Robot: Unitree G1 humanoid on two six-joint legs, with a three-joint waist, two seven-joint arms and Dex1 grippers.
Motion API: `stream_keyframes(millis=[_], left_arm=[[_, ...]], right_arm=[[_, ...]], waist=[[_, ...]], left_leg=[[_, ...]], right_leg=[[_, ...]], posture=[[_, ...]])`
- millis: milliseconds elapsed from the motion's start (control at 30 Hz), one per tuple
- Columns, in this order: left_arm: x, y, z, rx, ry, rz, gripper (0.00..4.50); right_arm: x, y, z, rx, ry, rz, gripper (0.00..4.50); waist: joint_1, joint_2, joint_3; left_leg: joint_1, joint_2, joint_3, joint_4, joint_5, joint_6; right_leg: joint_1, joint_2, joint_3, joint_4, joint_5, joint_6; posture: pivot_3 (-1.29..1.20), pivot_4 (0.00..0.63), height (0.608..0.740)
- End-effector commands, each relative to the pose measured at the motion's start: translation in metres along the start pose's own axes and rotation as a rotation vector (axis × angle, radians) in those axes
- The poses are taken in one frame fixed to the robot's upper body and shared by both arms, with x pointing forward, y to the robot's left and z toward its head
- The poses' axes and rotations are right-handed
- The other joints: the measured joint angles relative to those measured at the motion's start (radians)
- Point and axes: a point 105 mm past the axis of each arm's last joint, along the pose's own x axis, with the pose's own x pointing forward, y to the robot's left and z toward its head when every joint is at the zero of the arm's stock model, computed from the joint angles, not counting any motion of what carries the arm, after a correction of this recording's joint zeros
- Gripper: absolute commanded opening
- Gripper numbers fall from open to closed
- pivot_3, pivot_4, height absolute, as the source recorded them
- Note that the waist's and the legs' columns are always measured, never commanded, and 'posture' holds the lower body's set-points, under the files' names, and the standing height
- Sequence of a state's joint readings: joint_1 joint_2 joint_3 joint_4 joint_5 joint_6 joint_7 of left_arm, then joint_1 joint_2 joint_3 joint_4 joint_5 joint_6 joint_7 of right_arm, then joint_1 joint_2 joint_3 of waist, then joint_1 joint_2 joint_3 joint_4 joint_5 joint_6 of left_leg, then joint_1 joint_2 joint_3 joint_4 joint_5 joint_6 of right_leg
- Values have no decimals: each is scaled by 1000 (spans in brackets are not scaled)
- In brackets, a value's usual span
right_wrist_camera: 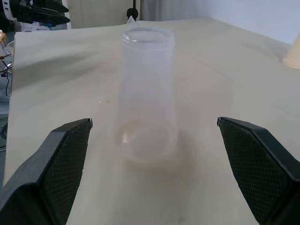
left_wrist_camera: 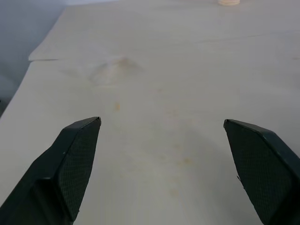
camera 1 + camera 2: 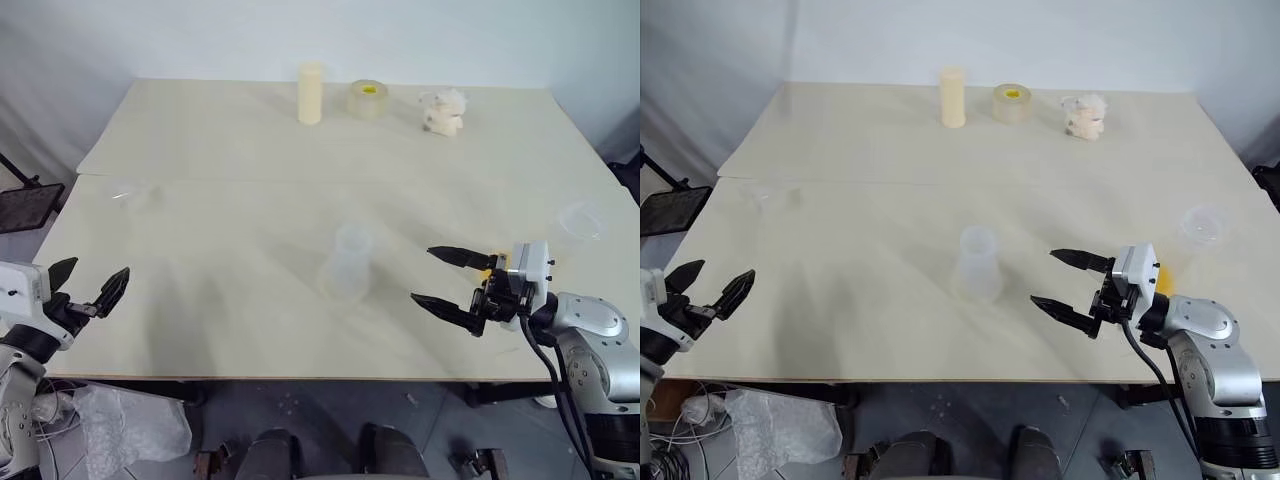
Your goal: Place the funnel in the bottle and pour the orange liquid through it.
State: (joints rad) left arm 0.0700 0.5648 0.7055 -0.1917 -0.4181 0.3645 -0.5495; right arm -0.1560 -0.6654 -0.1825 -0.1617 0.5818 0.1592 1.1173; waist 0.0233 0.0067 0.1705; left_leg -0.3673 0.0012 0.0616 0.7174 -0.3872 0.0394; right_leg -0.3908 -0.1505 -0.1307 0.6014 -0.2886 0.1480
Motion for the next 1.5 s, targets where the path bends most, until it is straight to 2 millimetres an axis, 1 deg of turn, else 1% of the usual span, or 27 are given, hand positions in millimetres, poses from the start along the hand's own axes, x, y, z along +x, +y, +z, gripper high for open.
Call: stream_keyframes(millis=[33, 133, 233, 300, 367, 433, 533, 600, 700, 767, 900, 967, 1000, 1033, 1133, 1300, 1433, 1500], left_arm=[[7, 3, 11, 3, -59, 29, 4468], [24, 14, 10, -2, -68, 79, 4468], [51, 29, 11, 9, -83, 150, 4468], [62, 34, 11, 13, -90, 167, 4468], [83, 40, 13, 16, -93, 187, 4468], [102, 44, 16, 9, -97, 190, 4468], [123, 46, 19, -9, -96, 190, 4468], [135, 49, 18, -45, -74, 220, 4468], [144, 49, 19, -58, -66, 236, 4468], [149, 47, 16, -67, -46, 238, 4468], [154, 44, 13, -94, -26, 250, 4468], [154, 46, 11, -121, -18, 272, 4468], [154, 47, 12, -132, -19, 281, 4058], [155, 47, 12, -136, -18, 283, 3894], [155, 47, 11, -132, -5, 285, 2912], [155, 50, 11, -136, 3, 298, 1411], [153, 51, 11, -135, 5, 301, 45], [153, 52, 10, -136, 6, 301, 45]], right_arm=[[-3, -2, 13, -32, -26, 0, 4500], [-2, -1, 17, -38, -30, 3, 4500], [0, 0, 20, -43, -41, 5, 4500], [1, 0, 22, -43, -45, 6, 4500], [3, 3, 24, -47, -51, 10, 4500], [5, 4, 26, -50, -56, 10, 4500], [6, 4, 27, -52, -56, 7, 4500], [5, 4, 27, -54, -55, 4, 4500], [5, 4, 27, -57, -55, -4, 4500], [3, 5, 27, -60, -55, -9, 4500], [2, 6, 27, -61, -52, -18, 4500], [2, 6, 27, -61, -52, -24, 4500], [2, 6, 26, -61, -52, -27, 4500], [2, 6, 26, -61, -52, -28, 4500], [2, 7, 26, -60, -53, -29, 4500], [3, 9, 26, -59, -56, -25, 4500], [4, 10, 25, -61, -56, -18, 4500], [5, 9, 25, -61, -56, -15, 4500]], waist=[[1, 0, 0], [4, 0, 0], [5, 0, 0], [2, 0, 0], [2, -1, 0], [2, -1, 0], [1, -1, 0], [1, -1, 0], [-2, -2, 0], [-4, -2, 0], [-5, -2, 0], [-5, -3, 1], [-5, -3, 1], [-5, -4, 1], [-1, -4, 1], [-2, -4, 2], [-2, -4, 2], [-2, -4, 2]], left_leg=[[0, 0, 0, 0, 0, 0], [0, 0, 0, 0, 0, 0], [0, -2, 0, 1, 0, 0], [0, -5, 1, 0, 0, 0], [0, -5, 1, -1, 0, 0], [0, -5, 1, 0, 0, 0], [0, -5, 3, 0, 0, 0], [0, -6, 4, 0, 0, 0], [0, -6, 5, -1, 0, 0], [0, -6, 6, -1, 0, 0], [-1, -6, 7, -1, 0, 0], [-1, -6, 6, -1, 0, 0], [-1, -5, 6, -1, 0, 0], [-1, -5, 6, -1, 0, 0], [-1, -5, 6, 0, 0, 0], [-1, -6, 6, 0, 0, 0], [-1, -5, 6, 0, 0, 0], [-1, -5, 6, 0, 0, 0]], right_leg=[[0, 0, 0, 0, 0, 0], [0, 0, 0, 1, 0, 0], [0, 0, -1, 1, 0, 0], [0, 1, -1, 1, 0, 0], [-1, 0, -2, 1, 0, 0], [-1, 1, -3, 2, 0, 0], [-1, 1, -3, 2, 0, 0], [-1, 1, -4, 3, 0, 0], [-2, 1, -5, 3, 0, 0], [-2, 1, -5, 3, 0, 0], [-3, 1, -6, 4, 0, 0], [-3, 1, -6, 4, 0, 0], [-3, 1, -6, 4, 0, 0], [-3, 1, -6, 4, 0, 0], [-3, 0, -6, 5, 0, 0], [-3, 0, -6, 5, 0, 0], [-3, 0, -6, 5, 0, 0], [-3, 0, -6, 5, 0, 0]], posture=[[0, 150, 740], [0, 150, 740], [0, 150, 740], [0, 150, 740], [0, 150, 740], [0, 150, 740], [0, 150, 740], [0, 150, 740], [0, 150, 740], [0, 150, 740], [0, 150, 740], [0, 150, 740], [0, 150, 740], [0, 150, 740], [0, 150, 740], [0, 150, 740], [0, 150, 740], [0, 150, 740]])
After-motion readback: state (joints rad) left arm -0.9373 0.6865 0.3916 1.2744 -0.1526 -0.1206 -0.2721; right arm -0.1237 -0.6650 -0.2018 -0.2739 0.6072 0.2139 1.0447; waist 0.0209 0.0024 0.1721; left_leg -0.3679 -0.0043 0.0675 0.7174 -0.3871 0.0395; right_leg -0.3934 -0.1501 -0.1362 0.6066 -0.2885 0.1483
